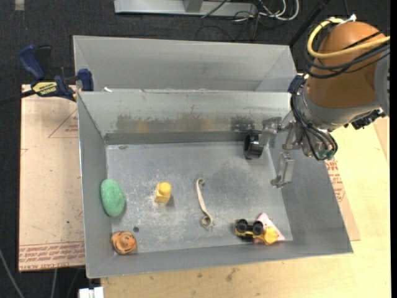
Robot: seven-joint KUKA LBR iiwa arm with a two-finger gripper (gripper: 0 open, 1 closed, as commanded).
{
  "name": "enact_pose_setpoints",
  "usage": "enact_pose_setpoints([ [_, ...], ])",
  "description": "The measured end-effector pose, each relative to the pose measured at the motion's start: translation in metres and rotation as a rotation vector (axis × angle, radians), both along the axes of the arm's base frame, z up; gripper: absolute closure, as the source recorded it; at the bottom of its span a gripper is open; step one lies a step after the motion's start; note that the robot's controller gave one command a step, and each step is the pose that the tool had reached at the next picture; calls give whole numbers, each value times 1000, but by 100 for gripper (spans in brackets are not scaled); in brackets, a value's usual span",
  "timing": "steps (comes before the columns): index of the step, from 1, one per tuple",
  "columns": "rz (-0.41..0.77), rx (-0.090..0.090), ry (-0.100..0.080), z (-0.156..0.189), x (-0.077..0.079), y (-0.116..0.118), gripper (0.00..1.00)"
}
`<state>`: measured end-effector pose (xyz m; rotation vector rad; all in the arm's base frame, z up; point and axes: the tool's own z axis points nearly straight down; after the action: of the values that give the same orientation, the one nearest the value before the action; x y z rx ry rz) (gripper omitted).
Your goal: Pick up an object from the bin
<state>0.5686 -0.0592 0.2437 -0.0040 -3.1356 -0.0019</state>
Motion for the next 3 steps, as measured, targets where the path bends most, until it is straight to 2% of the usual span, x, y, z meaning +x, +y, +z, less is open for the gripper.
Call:
enact_pose_setpoints([
  [1,2,-1,-8,5,1,0,0],
  [2,74,-1,-12,-41,-42,8,0],
  [3,195,0,-4,-64,-41,16,0],
])
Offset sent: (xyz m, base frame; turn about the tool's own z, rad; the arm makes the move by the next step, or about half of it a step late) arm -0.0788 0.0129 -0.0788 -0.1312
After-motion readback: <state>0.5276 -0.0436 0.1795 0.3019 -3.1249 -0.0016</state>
